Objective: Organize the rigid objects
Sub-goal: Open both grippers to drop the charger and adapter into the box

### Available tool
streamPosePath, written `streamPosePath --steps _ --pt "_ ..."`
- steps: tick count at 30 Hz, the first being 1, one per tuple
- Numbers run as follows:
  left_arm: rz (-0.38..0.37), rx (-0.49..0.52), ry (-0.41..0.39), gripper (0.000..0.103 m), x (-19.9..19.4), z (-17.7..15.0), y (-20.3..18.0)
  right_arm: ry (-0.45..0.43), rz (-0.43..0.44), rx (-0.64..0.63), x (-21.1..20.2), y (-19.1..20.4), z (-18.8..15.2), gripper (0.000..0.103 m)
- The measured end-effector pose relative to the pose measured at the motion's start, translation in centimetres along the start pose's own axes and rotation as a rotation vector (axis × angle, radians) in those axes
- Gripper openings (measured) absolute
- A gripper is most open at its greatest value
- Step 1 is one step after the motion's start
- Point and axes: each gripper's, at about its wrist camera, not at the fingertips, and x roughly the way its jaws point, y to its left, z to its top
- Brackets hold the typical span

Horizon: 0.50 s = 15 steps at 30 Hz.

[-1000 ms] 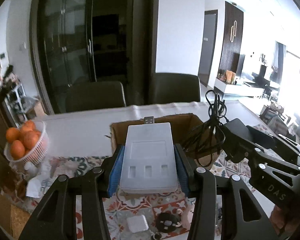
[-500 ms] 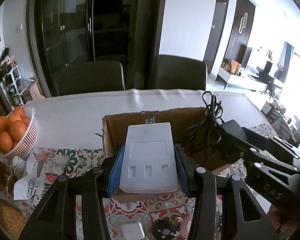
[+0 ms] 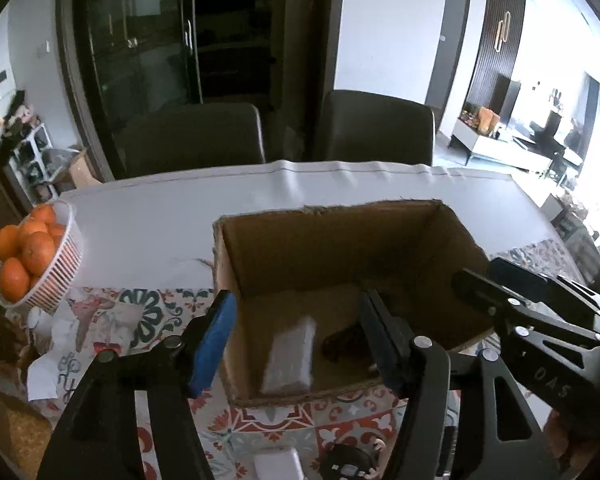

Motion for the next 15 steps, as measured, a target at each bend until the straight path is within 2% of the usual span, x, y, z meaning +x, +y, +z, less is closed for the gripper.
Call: streamPosePath --steps 8,12,15 --pt "0.059 0.016 -0.062 0.065 -2.5 -1.1 -0.3 -0.032 -0.042 0.021 -2.3 -0.3 -1.0 0.048" --pt "0.065 0.024 -0.096 0.074 -4.1 -1.7 -0.7 -0.039 -0.051 0.035 -3.3 -0.7 -1.4 0.048" --pt "0.061 0.032 -0.107 0.077 -5.1 -2.3 -1.2 -0.05 -0.055 0.041 -4.3 -0.9 -2.0 0.049"
